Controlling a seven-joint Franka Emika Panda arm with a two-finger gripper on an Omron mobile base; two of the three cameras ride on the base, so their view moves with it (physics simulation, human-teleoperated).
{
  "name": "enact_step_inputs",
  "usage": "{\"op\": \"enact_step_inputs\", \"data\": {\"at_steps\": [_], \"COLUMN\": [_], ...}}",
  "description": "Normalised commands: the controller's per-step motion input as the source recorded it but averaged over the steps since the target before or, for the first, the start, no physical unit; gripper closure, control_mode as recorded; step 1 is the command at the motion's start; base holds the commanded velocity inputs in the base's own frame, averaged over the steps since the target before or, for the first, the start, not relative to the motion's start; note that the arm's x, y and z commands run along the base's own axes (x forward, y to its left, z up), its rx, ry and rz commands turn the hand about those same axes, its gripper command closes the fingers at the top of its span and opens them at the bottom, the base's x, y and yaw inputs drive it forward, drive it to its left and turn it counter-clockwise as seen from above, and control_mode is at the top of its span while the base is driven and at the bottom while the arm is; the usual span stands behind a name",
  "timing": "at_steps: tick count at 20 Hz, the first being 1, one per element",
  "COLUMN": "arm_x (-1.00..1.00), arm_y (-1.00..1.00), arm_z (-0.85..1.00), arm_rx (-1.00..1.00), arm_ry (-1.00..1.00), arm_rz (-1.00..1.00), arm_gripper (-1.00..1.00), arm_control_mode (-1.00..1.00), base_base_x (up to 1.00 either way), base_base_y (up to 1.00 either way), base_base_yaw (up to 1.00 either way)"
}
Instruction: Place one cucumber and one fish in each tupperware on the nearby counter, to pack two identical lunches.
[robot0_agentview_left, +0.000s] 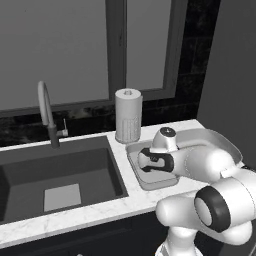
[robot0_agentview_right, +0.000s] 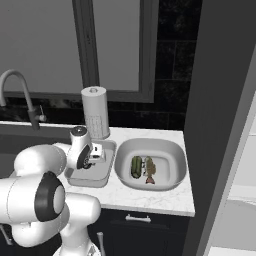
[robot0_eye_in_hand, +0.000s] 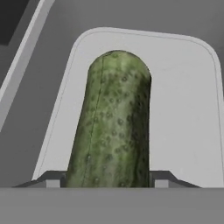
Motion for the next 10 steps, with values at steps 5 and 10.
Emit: {"op": "enact_step_inputs", "data": {"at_steps": [5,10], "arm_x": [-0.17,-0.57], "arm_y": [0.00,0.02], "arm_z": [0.37,0.98], "arm_rx": [0.00,0.00], "arm_ry": [-0.08,-0.20], "arm_rz": [0.00,0.00], "arm_gripper": [-1.00,-1.00], "arm_control_mode": [-1.00,-1.00], "base_base_x": [0.00,0.00], "base_base_y": [0.00,0.00], "base_base_yaw": [0.00,0.00]}}
